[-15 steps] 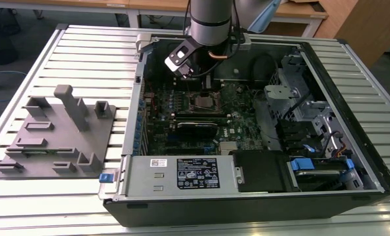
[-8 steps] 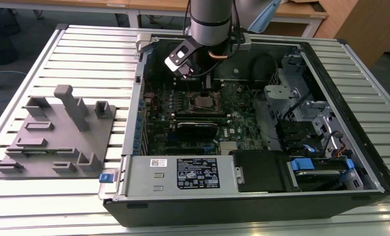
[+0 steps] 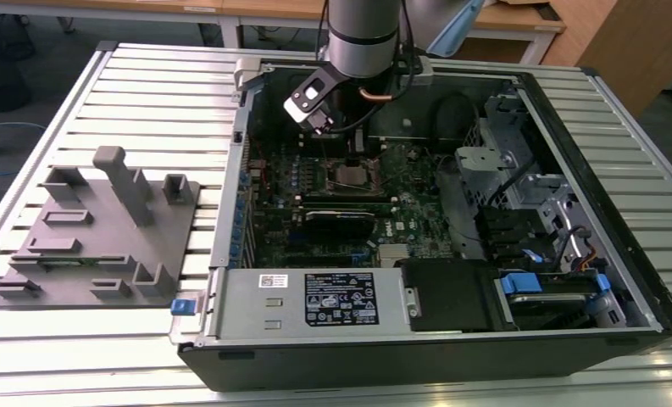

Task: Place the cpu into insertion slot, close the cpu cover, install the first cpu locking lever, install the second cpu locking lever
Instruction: 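Place the cpu into insertion slot, then close the cpu cover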

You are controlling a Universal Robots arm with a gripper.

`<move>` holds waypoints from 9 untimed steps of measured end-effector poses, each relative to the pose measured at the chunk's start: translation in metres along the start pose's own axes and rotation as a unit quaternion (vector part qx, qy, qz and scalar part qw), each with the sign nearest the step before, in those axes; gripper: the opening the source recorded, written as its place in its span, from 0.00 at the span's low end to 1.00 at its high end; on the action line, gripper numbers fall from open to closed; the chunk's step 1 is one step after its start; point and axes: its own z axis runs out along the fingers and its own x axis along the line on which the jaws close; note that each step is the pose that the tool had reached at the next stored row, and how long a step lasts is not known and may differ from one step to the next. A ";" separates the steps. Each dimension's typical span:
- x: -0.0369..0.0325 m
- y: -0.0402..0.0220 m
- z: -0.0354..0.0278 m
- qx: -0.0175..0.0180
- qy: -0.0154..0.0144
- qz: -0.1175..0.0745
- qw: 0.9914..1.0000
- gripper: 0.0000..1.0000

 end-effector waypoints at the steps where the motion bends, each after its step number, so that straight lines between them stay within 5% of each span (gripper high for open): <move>1: 0.0000 0.0000 -0.0004 0.000 0.000 0.000 1.000 0.11; 9: 0.0001 0.0003 -0.0041 0.000 0.000 0.000 1.000 0.11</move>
